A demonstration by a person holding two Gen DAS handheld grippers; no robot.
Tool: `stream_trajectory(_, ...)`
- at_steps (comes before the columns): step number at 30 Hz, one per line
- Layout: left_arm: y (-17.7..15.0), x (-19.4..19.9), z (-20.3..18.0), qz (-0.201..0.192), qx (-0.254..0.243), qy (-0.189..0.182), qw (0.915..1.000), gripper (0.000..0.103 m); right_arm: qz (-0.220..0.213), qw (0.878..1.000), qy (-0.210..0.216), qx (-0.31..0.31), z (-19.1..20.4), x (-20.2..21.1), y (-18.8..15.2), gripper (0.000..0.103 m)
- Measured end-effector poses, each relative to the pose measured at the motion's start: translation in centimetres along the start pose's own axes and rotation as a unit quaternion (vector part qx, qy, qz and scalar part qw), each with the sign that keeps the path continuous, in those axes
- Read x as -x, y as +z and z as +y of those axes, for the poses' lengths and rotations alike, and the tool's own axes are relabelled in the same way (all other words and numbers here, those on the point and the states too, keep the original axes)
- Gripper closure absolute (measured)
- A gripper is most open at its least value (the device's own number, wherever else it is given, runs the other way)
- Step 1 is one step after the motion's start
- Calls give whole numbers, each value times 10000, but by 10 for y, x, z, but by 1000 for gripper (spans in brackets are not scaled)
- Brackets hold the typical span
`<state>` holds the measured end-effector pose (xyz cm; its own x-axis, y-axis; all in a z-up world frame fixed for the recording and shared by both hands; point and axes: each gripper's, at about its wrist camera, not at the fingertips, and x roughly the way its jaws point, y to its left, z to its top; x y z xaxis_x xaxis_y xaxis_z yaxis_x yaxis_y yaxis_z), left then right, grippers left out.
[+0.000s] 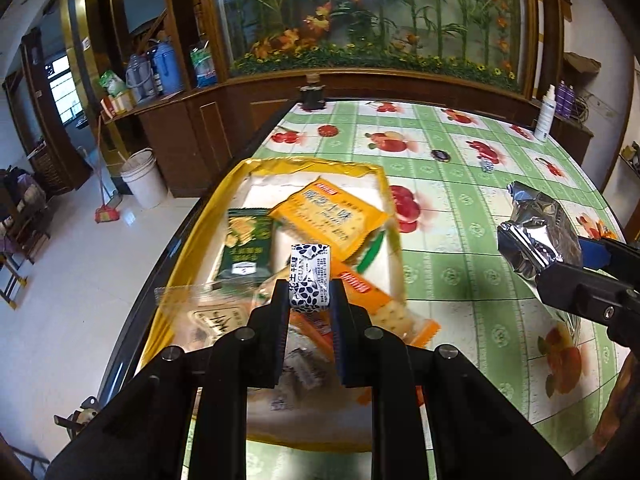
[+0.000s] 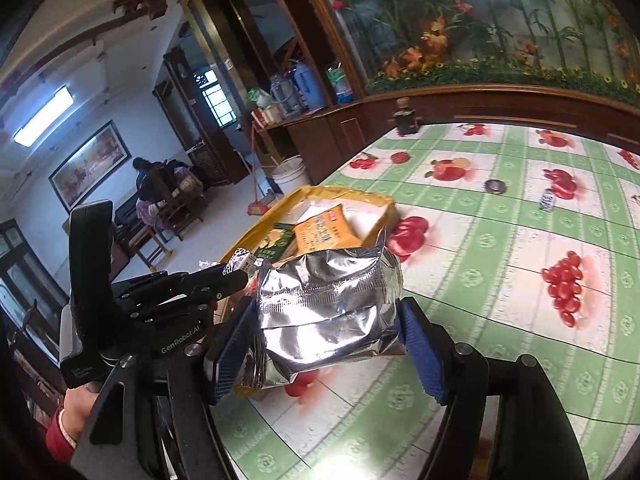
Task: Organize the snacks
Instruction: 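Carry the candy and silver foil bag toward the tray with both tools, then open both tools to drop the candy and foil bag into the tray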
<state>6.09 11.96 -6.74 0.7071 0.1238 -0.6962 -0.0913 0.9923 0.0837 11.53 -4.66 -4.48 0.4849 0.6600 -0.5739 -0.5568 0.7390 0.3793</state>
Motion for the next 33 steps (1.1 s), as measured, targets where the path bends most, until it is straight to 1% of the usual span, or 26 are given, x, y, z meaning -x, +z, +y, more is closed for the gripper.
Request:
stream_trajectory(8,-8,-7,38,125,313,155,9993,86,212,9995,147,192,26,-35,7,30)
stream_trajectory(12,-12,-10,50,174,409,216,9988,86,324,9988,192,314,37,-53,12,30)
stream_trajectory(20,-14,-15,58,191,458,298,9983,86,421,9978,242,450,51,-78,22,30)
stream_trajectory(33,-7,-27,65,230,512,416,9976,86,512,9977,208,405,46,-103,34,30)
